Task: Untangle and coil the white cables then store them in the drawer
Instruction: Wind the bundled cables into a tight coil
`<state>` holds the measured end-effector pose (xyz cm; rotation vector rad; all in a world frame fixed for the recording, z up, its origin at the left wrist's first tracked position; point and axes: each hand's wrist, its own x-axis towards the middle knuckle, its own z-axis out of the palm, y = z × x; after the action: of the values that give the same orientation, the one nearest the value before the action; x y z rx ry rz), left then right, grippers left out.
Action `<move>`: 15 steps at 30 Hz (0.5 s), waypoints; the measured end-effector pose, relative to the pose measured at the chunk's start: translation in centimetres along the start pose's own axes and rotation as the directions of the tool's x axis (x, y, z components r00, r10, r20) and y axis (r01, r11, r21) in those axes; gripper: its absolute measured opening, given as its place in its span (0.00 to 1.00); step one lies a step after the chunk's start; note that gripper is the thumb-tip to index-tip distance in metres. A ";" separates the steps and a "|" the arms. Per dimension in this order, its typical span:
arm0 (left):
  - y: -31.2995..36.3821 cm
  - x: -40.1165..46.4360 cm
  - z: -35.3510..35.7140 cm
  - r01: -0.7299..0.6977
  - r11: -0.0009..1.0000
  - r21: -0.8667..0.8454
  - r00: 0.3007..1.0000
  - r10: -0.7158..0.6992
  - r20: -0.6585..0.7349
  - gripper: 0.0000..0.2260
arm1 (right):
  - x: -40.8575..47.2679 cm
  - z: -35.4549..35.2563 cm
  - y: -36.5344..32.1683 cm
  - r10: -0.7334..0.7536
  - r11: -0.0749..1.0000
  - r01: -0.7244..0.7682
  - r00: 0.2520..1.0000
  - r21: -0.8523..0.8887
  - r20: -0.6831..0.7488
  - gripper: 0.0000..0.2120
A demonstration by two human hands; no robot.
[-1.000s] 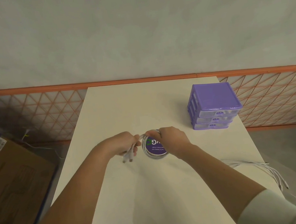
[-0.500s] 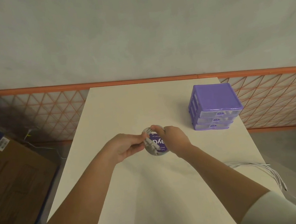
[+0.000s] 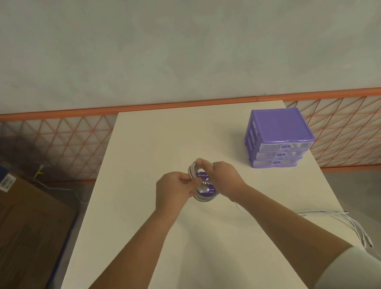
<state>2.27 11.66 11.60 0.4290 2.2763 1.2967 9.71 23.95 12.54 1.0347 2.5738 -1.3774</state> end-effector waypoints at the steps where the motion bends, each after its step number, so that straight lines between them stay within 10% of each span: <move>1: -0.1 -0.2 0.3 -0.038 0.987 0.159 0.999 0.041 -0.020 0.06 | 0.0 0.1 0.0 0.012 1.000 -0.012 1.000 -0.001 -0.002 0.21; 5: 1.0 -0.3 0.2 -0.085 0.822 0.563 0.996 0.093 0.014 0.14 | 0.3 0.4 0.0 0.048 0.998 -0.047 0.998 0.031 -0.041 0.24; 15: 1.5 1.0 -1.0 -0.236 0.667 0.707 0.962 0.060 0.265 0.18 | 0.3 -0.6 0.0 0.005 1.000 -0.005 1.000 -0.010 -0.015 0.26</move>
<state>0.90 12.19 13.02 0.9976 2.5164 0.2762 9.64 24.51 12.82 1.0535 2.5837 -1.3588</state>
